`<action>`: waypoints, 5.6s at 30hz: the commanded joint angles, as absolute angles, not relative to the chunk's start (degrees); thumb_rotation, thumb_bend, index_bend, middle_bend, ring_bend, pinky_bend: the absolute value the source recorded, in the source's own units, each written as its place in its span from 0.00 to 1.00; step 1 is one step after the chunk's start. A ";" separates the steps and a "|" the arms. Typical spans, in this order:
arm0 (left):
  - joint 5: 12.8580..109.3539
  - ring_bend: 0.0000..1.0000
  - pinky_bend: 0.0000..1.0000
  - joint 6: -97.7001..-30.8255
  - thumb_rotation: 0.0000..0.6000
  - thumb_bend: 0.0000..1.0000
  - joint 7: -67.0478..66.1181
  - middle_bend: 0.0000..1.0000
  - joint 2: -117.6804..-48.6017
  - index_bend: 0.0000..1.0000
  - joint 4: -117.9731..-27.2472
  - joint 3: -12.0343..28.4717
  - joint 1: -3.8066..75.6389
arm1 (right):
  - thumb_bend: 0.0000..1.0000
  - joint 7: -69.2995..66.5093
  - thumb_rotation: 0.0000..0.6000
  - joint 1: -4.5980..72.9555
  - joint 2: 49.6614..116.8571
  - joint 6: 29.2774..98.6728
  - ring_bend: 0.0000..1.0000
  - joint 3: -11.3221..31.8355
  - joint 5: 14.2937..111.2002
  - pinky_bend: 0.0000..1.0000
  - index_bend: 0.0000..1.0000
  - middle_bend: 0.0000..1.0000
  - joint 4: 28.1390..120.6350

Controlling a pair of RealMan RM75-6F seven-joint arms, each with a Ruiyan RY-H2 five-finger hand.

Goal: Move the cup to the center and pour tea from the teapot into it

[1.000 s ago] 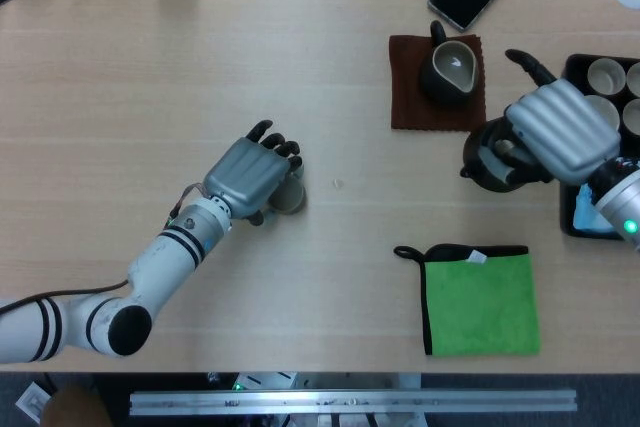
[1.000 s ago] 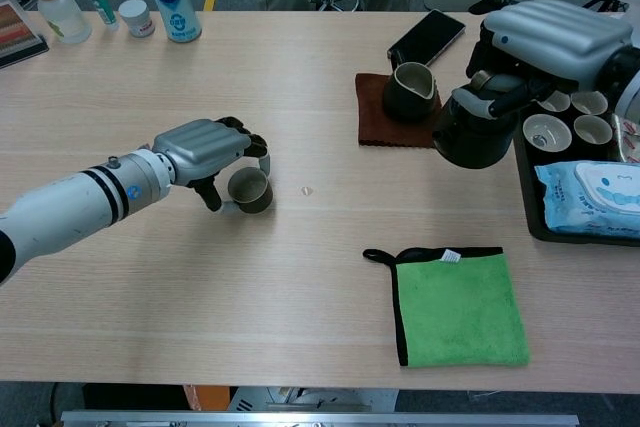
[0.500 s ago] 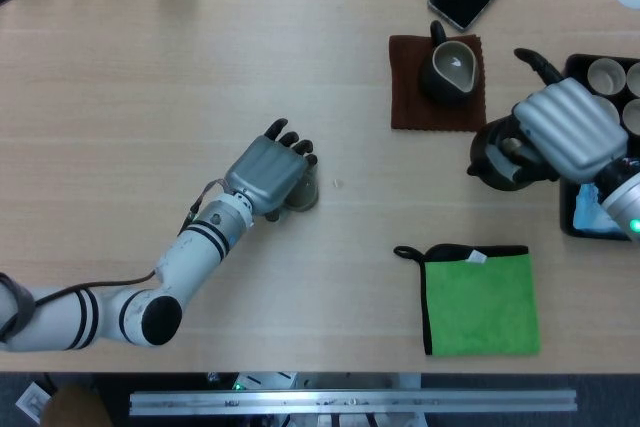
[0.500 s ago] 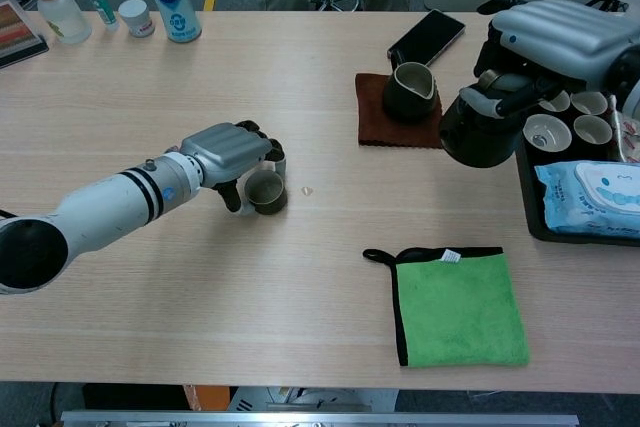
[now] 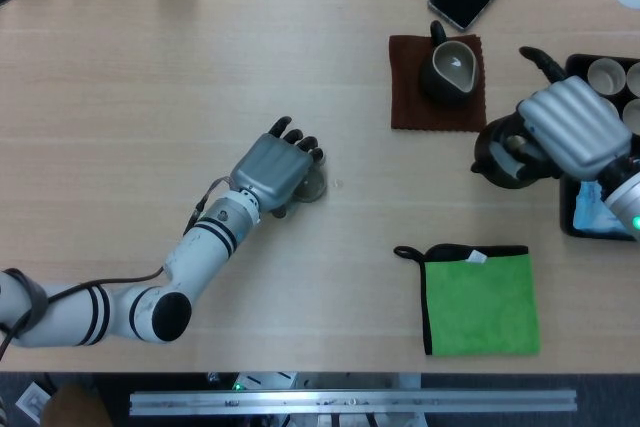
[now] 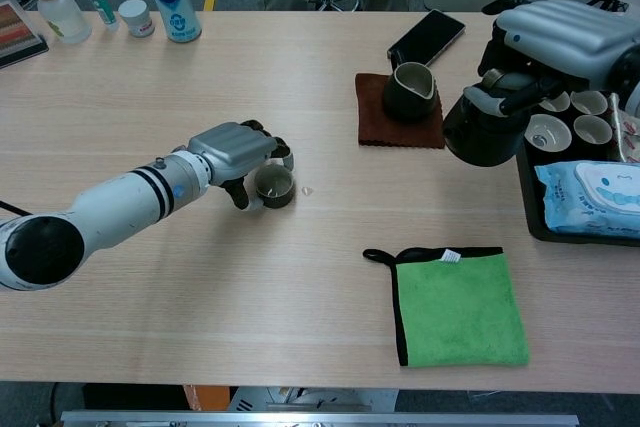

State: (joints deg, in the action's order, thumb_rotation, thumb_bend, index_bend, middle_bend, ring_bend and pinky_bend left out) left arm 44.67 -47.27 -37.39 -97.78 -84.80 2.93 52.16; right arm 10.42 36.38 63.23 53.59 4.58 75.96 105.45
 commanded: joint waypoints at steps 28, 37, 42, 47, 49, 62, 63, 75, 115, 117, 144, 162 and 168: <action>57.97 0.12 0.03 -67.57 1.00 0.30 -25.68 0.12 -80.79 0.06 -96.40 2.75 40.02 | 0.44 12.80 0.81 39.29 66.77 51.44 0.88 6.47 74.28 0.02 1.00 0.96 106.32; 65.63 0.12 0.03 -74.77 1.00 0.30 -19.87 0.12 -72.42 0.06 -100.40 -0.35 32.08 | 0.44 16.83 0.82 42.45 69.98 49.66 0.88 8.25 68.46 0.02 1.00 0.96 106.41; 70.27 0.12 0.03 -79.51 1.00 0.30 -14.39 0.12 -70.92 0.06 -100.22 -0.98 27.49 | 0.44 19.75 0.82 44.63 72.23 49.00 0.88 9.06 64.35 0.02 1.00 0.96 105.90; 74.53 0.12 0.03 -82.58 1.00 0.30 -11.02 0.13 -70.27 0.06 -99.27 -1.77 24.09 | 0.44 23.15 0.82 46.90 74.57 48.76 0.88 9.28 60.56 0.02 1.00 0.96 105.23; 75.66 0.12 0.03 -83.28 1.00 0.30 -10.76 0.13 -69.95 0.06 -99.48 -2.01 23.17 | 0.44 24.25 0.82 47.68 75.47 48.79 0.88 9.32 59.31 0.02 1.00 0.96 104.97; 75.63 0.12 0.03 -82.17 1.00 0.30 -15.86 0.13 -67.98 0.06 -105.43 -2.25 19.61 | 0.44 31.10 0.83 53.70 82.12 49.49 0.88 9.63 51.69 0.02 1.00 0.96 101.47; 75.74 0.12 0.03 -82.15 1.00 0.30 -15.85 0.13 -67.98 0.06 -105.51 -2.20 19.41 | 0.44 31.57 0.83 54.10 82.59 49.61 0.88 9.65 51.17 0.02 1.00 0.96 101.17; 78.63 0.12 0.03 -82.41 1.00 0.30 -16.03 0.13 -68.34 0.06 -106.75 -1.62 17.22 | 0.44 38.05 0.83 60.02 87.86 50.74 0.88 10.14 44.34 0.02 1.00 0.96 97.79; 82.17 0.12 0.03 -81.52 1.00 0.30 -16.51 0.13 -68.50 0.06 -108.52 0.68 13.81 | 0.44 55.56 0.84 73.85 94.97 54.93 0.88 6.42 31.08 0.02 1.00 0.96 92.98; 82.26 0.12 0.03 -81.39 1.00 0.30 -16.53 0.13 -68.54 0.06 -108.58 0.77 13.76 | 0.44 55.99 0.84 74.13 94.86 55.23 0.88 6.34 30.78 0.02 1.00 0.96 93.19; 81.88 0.12 0.03 -79.30 1.00 0.30 -15.77 0.13 -68.09 0.06 -108.60 1.61 13.43 | 0.44 50.77 0.86 73.22 95.52 55.08 0.88 6.81 31.52 0.02 1.00 0.96 92.38; 82.46 0.12 0.03 -78.43 1.00 0.30 -16.58 0.13 -68.53 0.06 -108.38 1.89 13.71 | 0.44 25.88 0.87 61.16 89.09 52.26 0.88 8.47 45.88 0.02 1.00 0.96 96.65; 82.44 0.12 0.03 -77.60 1.00 0.30 -16.60 0.12 -68.62 0.06 -108.06 1.99 14.13 | 0.44 18.03 0.87 55.98 83.51 51.72 0.88 6.67 53.04 0.02 1.00 0.95 99.23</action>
